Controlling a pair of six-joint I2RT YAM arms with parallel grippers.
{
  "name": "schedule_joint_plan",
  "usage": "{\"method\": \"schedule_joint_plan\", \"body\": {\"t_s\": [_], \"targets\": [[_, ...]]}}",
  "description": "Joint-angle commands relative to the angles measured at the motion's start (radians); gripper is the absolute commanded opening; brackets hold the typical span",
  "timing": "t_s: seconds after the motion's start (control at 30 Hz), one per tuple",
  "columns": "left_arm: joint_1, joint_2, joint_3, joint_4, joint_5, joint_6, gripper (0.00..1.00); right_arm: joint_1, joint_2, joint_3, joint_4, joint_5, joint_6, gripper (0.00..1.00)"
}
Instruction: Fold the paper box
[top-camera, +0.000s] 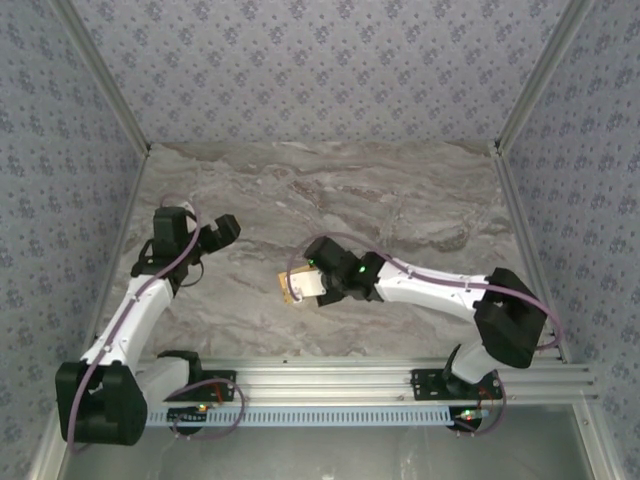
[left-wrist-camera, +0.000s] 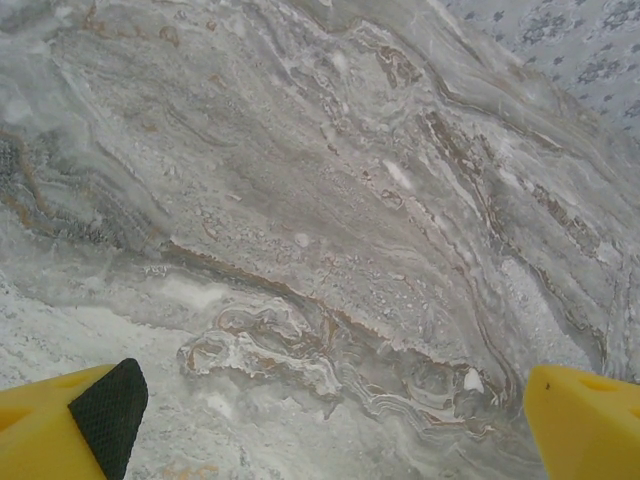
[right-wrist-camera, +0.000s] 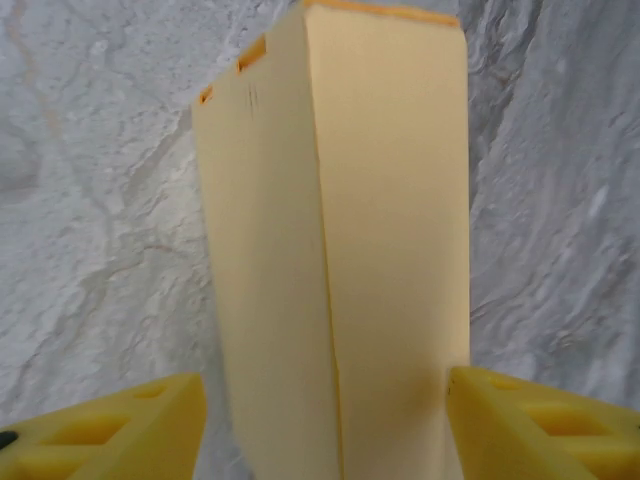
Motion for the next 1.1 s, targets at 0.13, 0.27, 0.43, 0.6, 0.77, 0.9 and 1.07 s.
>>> {"method": "schedule_joint_plan", "body": {"t_s": [0.13, 0.27, 0.43, 0.6, 0.77, 0.9, 1.07], "targets": [[0.003, 0.037, 0.012, -0.056, 0.015, -0.038, 0.99, -0.113, 0.025, 0.206, -0.259, -0.305, -0.024, 0.77], [0.016, 0.054, 0.031, -0.110, 0.013, -0.059, 0.99, -0.119, 0.165, 0.342, -0.378, -0.314, -0.049, 0.79], [0.031, 0.058, 0.056, -0.162, 0.010, -0.050, 0.99, -0.122, 0.299, 0.460, -0.503, -0.363, -0.062, 0.79], [0.039, 0.061, 0.059, -0.179, 0.009, -0.035, 0.99, -0.120, 0.388, 0.479, -0.485, -0.278, -0.036, 0.69], [0.040, 0.076, 0.069, -0.199, 0.009, -0.013, 0.99, -0.086, 0.322, 0.393, -0.351, -0.125, -0.023, 0.53], [0.040, 0.082, 0.053, -0.179, 0.010, -0.024, 0.99, -0.052, 0.224, 0.272, -0.171, 0.073, -0.008, 0.50], [0.040, 0.092, 0.043, -0.154, -0.001, -0.037, 0.99, -0.004, 0.159, 0.152, -0.001, 0.319, 0.045, 0.48]]}}
